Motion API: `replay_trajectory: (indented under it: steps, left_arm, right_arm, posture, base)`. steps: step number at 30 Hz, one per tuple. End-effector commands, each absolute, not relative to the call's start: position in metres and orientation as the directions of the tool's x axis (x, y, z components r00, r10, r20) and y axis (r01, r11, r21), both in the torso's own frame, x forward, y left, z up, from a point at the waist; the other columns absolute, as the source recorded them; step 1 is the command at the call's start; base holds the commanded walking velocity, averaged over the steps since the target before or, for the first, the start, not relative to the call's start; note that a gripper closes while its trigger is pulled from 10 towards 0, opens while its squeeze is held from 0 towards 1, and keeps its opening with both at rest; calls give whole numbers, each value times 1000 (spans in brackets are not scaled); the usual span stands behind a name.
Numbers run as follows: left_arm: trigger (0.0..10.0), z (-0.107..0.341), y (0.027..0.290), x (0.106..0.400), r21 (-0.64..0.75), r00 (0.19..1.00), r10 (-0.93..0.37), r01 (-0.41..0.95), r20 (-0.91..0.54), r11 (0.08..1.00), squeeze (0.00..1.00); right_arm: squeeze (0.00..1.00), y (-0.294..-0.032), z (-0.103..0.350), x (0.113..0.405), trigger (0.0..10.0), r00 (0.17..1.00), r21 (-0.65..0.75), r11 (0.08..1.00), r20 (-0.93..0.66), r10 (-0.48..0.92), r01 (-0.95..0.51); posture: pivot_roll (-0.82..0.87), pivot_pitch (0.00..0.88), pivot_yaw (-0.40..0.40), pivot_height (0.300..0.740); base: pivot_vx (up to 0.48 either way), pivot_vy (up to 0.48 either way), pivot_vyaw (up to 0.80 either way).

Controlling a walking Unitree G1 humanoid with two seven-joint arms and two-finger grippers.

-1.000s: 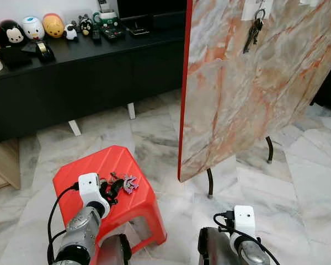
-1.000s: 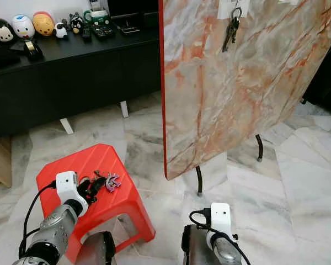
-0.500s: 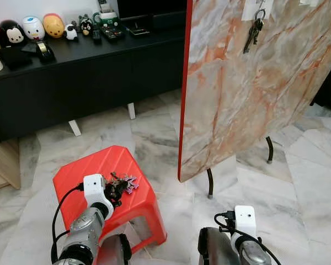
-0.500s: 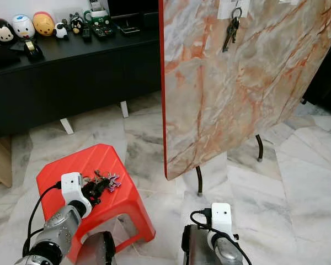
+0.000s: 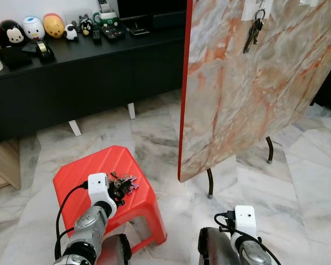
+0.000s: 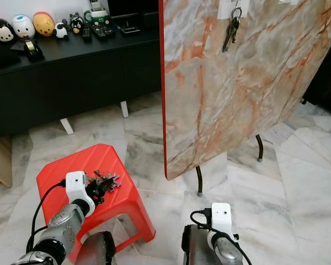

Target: Hang keys on a hook

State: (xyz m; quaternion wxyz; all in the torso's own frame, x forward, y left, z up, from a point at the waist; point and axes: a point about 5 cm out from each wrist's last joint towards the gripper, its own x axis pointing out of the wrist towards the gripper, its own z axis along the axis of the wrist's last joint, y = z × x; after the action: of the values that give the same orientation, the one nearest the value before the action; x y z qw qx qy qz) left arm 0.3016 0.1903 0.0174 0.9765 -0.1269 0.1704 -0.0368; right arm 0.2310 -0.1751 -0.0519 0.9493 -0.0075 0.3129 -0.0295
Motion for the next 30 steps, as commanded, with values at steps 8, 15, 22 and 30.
replay_trajectory:
  steps: [8,15,22,30]
  left_arm:
    - [0,13,186,300,-235,929,-119,36,-351,971,0]
    - [0,12,187,299,-219,927,-116,38,-357,975,0]
    - [0,11,188,299,-210,926,-106,29,-362,977,0]
    - [0,10,188,299,-207,927,-96,20,-364,978,0]
  right_arm:
    - [0,-176,-54,228,10000,797,-31,998,-600,-68,62]
    - [0,-175,-54,228,10000,797,-31,998,-600,-68,61]
    - [0,-175,-54,228,10000,796,-31,998,-601,-67,61]
    - [0,-177,-54,228,10000,796,-32,998,-602,-69,62]
  posture:
    - [-3,46,-41,571]
    - [-2,46,-41,571]
    - [-3,48,-42,571]
    - [-4,47,-42,571]
  base:
    - [0,0,0]
    - [0,0,0]
    - [0,0,0]
    - [0,0,0]
